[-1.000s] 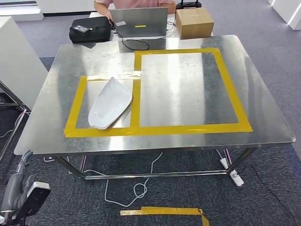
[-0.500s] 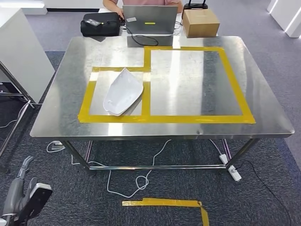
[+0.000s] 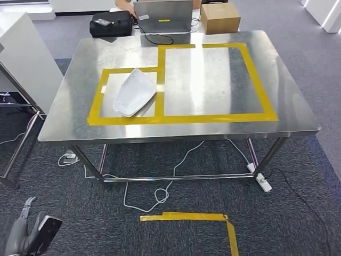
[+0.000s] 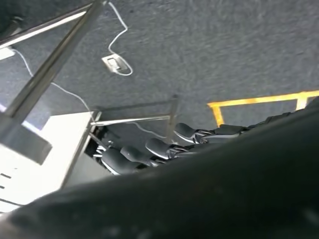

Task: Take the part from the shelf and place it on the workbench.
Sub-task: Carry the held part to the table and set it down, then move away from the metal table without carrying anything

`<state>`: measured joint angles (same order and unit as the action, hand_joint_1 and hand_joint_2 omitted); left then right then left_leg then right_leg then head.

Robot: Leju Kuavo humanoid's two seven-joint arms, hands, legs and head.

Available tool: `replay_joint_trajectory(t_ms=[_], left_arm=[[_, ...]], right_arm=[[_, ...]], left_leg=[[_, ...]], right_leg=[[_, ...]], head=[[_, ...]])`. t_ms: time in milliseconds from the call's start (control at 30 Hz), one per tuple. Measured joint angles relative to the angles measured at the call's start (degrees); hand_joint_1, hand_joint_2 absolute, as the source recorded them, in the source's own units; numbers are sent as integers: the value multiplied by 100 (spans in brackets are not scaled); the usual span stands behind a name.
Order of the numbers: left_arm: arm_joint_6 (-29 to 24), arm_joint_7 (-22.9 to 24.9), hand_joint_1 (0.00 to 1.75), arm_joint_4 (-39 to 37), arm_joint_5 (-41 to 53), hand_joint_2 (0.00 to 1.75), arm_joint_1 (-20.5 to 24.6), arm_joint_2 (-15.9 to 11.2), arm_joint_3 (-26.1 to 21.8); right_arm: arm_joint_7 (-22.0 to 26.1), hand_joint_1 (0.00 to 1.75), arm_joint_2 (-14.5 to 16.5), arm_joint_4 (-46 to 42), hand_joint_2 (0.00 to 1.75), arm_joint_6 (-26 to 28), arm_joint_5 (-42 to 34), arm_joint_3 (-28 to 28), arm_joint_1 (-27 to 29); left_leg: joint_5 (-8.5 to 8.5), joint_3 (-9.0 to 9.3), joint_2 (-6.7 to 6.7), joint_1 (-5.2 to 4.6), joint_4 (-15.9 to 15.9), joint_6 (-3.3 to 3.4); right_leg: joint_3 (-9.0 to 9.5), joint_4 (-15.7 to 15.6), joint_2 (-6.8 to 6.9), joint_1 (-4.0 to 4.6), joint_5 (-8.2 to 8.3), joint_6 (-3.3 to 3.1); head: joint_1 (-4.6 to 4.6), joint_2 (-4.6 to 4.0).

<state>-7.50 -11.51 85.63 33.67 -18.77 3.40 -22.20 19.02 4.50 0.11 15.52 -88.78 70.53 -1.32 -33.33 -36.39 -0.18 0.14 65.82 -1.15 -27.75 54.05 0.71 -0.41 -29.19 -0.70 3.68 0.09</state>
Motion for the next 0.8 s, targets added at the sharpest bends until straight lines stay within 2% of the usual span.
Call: replay_joint_trajectory(t_ms=[33,67,100,133,167,200,233,267,300,367,400,433,500,533,567,600,633,667,700,733,767,800], left_arm=[[8,5,0,-49,35,0,10,14,-18],[22,16,0,-110,93,0,25,33,-40],[40,29,0,-189,170,0,46,54,-66],[56,40,0,-301,259,0,76,80,-97],[61,43,0,-454,350,0,119,111,-131],[51,32,0,-646,438,0,173,141,-162],[23,13,0,-867,523,0,234,173,-192],[-27,-12,0,-1123,606,0,303,206,-225],[-100,-37,0,-1406,683,0,374,235,-258],[-314,-92,0,-2062,820,0,524,288,-339],[-441,-122,0,-2421,878,0,608,310,-380],[-584,-159,0,-2804,934,0,699,327,-422],[-901,-238,0,-3600,1061,0,900,339,-503],[-1071,-272,0,-4012,1136,0,995,333,-538],[-1223,-293,0,-4410,1216,0,1085,327,-564],[-1353,-294,0,-4804,1291,0,1167,320,-581],[-1449,-277,0,-5158,1359,0,1239,314,-590],[-1524,-246,0,-5476,1425,0,1302,310,-594],[-1587,-202,0,-5745,1489,0,1353,308,-596],[-1647,-156,0,-5967,1561,0,1396,306,-594],[-1710,-110,0,-6159,1634,0,1431,304,-591],[-1763,-66,0,-6325,1700,0,1464,300,-586]], right_arm=[[-1,0,0,0,0,-2,0,0,2],[-5,0,0,-1,0,-4,0,-1,3],[-13,0,0,-1,0,-5,0,-2,0],[-21,0,0,-1,0,-6,0,-3,-2],[-32,0,0,-1,0,-8,0,-7,-5],[-40,0,0,-1,0,-9,0,-13,-7],[-46,0,0,-1,0,-11,0,-26,-8],[-51,0,0,-1,0,-13,0,-45,-12],[-54,0,0,-1,0,-17,0,-69,-15],[-58,0,0,-1,0,-26,0,-126,-12],[-59,0,0,-1,0,-30,0,-155,-4],[-56,0,0,0,0,-32,0,-186,6],[-47,0,0,1,0,-36,0,-251,18],[-43,0,0,1,0,-40,0,-282,21],[-40,0,0,0,0,-43,0,-311,23],[-40,0,0,-1,0,-44,0,-339,28],[-40,0,0,-1,0,-44,0,-364,32],[-42,0,0,-1,0,-42,0,-390,34],[-43,0,0,-1,0,-37,0,-415,31],[-43,0,0,-1,0,-33,0,-437,23],[-43,0,0,-1,0,-30,0,-459,15],[-43,0,0,-1,0,-26,0,-478,12]], left_leg=[[-184,-54,1,14,332,-23],[-242,-53,1,26,564,-40],[-158,30,1,35,608,-48],[8,199,1,42,459,-47],[181,457,2,46,129,-38],[272,734,1,42,-284,-18],[296,970,0,34,-664,12],[270,1118,-2,21,-938,41],[231,1161,-4,5,-1070,73],[274,1094,7,-3,-1116,159],[328,1040,18,0,-1126,215],[394,977,29,5,-1138,271],[531,814,41,0,-1140,338],[598,727,42,-9,-1133,348],[665,634,44,-20,-1122,350],[728,541,46,-30,-1107,346],[784,452,47,-37,-1092,338],[837,377,48,-40,-1075,324],[882,317,47,-47,-1059,305],[929,269,47,-56,-1042,282],[982,235,48,-65,-1027,258],[1039,203,49,-71,-1024,236]], right_leg=[[-68,12,12,5,56,1],[-147,34,24,8,114,5],[-227,64,31,9,167,14],[-308,98,36,9,215,26],[-394,136,39,8,261,43],[-469,172,39,15,301,65],[-529,200,41,21,344,95],[-575,220,42,25,390,129],[-612,229,44,26,439,167],[-666,238,39,10,506,245],[-716,293,25,2,425,277],[-786,444,5,-5,235,301],[-986,1081,-35,-13,-356,329],[-1063,1459,-43,-15,-586,337],[-1083,1743,-47,-15,-677,342],[-1016,1848,-47,-14,-627,342],[-848,1741,-48,-14,-477,334],[-578,1432,-50,-14,-303,322],[-251,996,-58,-12,-201,307],[66,533,-69,-9,-177,294],[295,173,-79,-5,-205,285],[415,-34,-87,2,-247,279]], head=[[0,0],[0,0],[2,0],[2,0],[5,0],[5,0],[2,0],[0,0],[-3,0],[-1,0],[-5,0],[-15,0],[-42,0],[-51,0],[-52,0],[-52,0],[-53,0],[-53,0],[-55,0],[-55,0],[-56,0],[-56,0]])
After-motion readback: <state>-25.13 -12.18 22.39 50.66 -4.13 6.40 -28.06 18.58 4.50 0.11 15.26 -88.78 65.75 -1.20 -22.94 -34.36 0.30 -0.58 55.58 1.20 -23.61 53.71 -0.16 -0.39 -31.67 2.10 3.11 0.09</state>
